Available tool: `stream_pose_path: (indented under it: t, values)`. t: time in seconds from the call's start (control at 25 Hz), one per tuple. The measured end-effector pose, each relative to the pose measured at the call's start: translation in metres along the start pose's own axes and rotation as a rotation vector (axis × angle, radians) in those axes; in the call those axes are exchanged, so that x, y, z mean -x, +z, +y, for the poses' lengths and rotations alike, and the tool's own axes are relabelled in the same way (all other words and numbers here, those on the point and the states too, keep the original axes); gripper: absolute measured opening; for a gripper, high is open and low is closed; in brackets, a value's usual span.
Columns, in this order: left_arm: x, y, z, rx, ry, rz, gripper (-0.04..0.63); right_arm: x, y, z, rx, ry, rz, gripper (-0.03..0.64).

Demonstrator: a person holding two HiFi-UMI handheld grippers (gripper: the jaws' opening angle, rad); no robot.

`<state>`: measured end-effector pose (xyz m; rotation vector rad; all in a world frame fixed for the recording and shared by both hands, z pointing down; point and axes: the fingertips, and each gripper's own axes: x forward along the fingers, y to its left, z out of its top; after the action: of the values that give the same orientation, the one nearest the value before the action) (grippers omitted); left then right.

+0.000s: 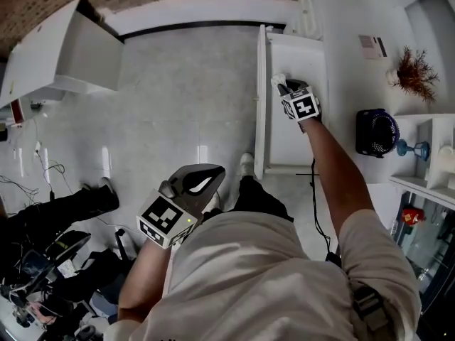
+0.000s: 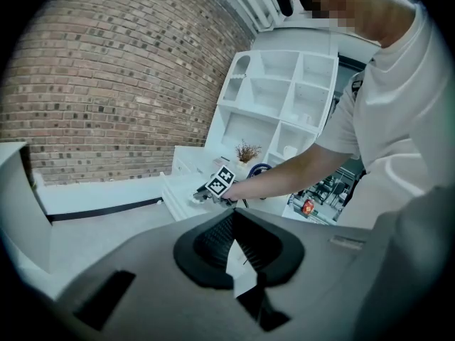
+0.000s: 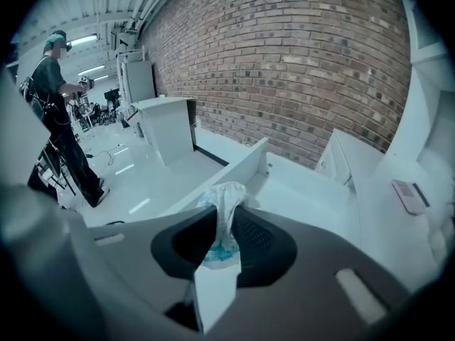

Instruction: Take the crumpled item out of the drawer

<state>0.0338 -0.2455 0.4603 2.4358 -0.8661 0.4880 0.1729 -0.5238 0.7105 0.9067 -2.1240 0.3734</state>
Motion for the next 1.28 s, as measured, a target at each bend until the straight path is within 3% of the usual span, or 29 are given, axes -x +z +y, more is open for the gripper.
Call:
stream_pose_path:
  t: [0.72, 1.28]
  values:
    - [0.103, -0.044, -0.032, -0.066, -0.038, -0.084, 0.006, 0.131, 0.031, 0.103, -0.022, -0.07, -0.104, 0.084]
    - [0.172, -0.083, -0.045, -0.088, -0.051, -0.116, 0.006, 0.218, 0.056, 0.216, -0.034, -0.037, -0.215, 0.08]
